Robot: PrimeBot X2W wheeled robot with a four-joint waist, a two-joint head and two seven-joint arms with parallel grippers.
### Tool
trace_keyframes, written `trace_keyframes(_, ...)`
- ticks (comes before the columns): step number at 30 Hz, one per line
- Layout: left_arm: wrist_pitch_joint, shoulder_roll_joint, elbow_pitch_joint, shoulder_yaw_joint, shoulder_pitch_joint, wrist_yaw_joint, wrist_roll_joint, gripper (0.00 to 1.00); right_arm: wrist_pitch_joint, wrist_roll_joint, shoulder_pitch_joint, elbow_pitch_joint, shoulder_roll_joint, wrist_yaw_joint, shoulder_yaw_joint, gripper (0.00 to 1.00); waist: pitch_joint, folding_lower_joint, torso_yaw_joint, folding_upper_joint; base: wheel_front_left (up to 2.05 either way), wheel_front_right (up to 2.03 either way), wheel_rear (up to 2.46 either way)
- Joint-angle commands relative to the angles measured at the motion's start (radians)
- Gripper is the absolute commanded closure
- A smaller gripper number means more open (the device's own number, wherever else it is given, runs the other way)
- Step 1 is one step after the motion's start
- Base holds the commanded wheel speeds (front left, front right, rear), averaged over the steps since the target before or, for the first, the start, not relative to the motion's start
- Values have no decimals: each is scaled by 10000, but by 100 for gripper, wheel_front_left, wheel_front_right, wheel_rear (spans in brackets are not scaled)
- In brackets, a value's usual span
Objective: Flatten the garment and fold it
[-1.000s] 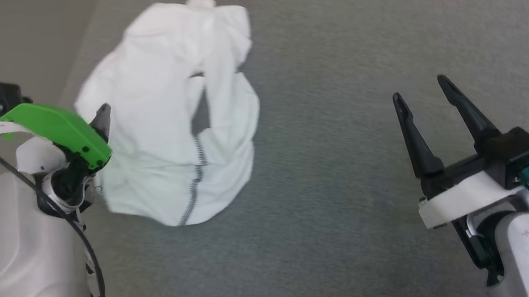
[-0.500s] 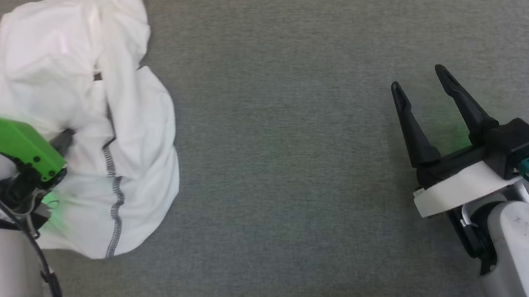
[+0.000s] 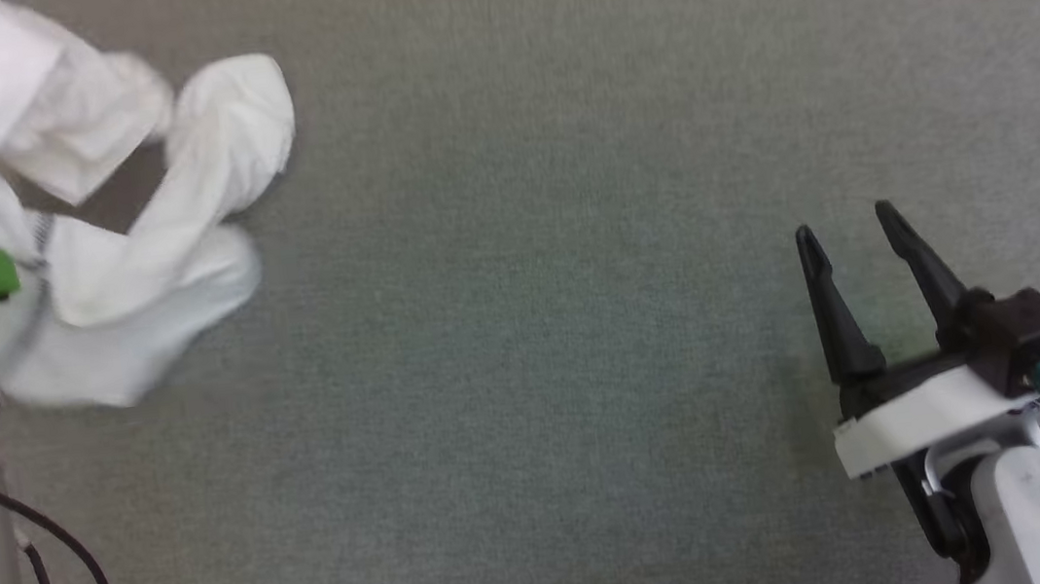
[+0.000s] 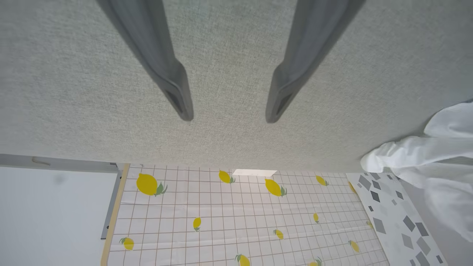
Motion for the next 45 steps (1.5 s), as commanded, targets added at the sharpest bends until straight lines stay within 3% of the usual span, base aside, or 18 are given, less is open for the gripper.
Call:
trace_keyframes(1, -478, 200, -289, -108, -326, -123, 286, 100, -77, 95, 180, 30, -5, 62, -82, 0, -1378, 0, 106, 0, 0, 0, 0)
trace_keyframes(9, -1838, -5, -1469, -1162, -1189, -345, 1191, 100, -6, 308, 774, 44, -5, 62, -178, 0, -2614, 0, -619, 0, 0, 0, 0)
trace_keyframes(18, -1929, -1598, -1861, -2892, -2348, -763, 1113, 100, 328, 255, 1327, -306, -5, 62, -294, 0, -3059, 0, -2092, 0, 0, 0, 0)
trace_keyframes(25, -2405, -2995, -864, -3776, -2731, -956, 661, 100, 539, 178, 1423, -531, -5, 62, -142, 0, -3103, 0, -3133, 0, 0, 0, 0)
trace_keyframes(30, -2489, -3493, 193, -4630, -2476, -1146, 52, 100, 656, 191, 1556, -581, -5, 62, -8, 0, -3100, 0, -3702, 0, 0, 0, 0)
trace_keyframes(35, -1546, -3600, 1783, -6039, -1859, -1242, -309, 100, 678, 271, 1583, -625, -5, 62, 147, 0, -2917, 0, -4140, 0, 0, 0, 0)
trace_keyframes(42, 1246, -3616, 4154, -8009, -1049, -1690, -1080, 100, 660, 345, 1516, -636, -5, 62, 269, 0, -2630, 0, -4403, 0, 0, 0, 0)
trace_keyframes(45, 2300, -3617, 4673, -8488, -853, -1688, -1518, 100, 656, 348, 1501, -624, -5, 62, 253, 0, -2545, 0, -4344, 0, 0, 0, 0)
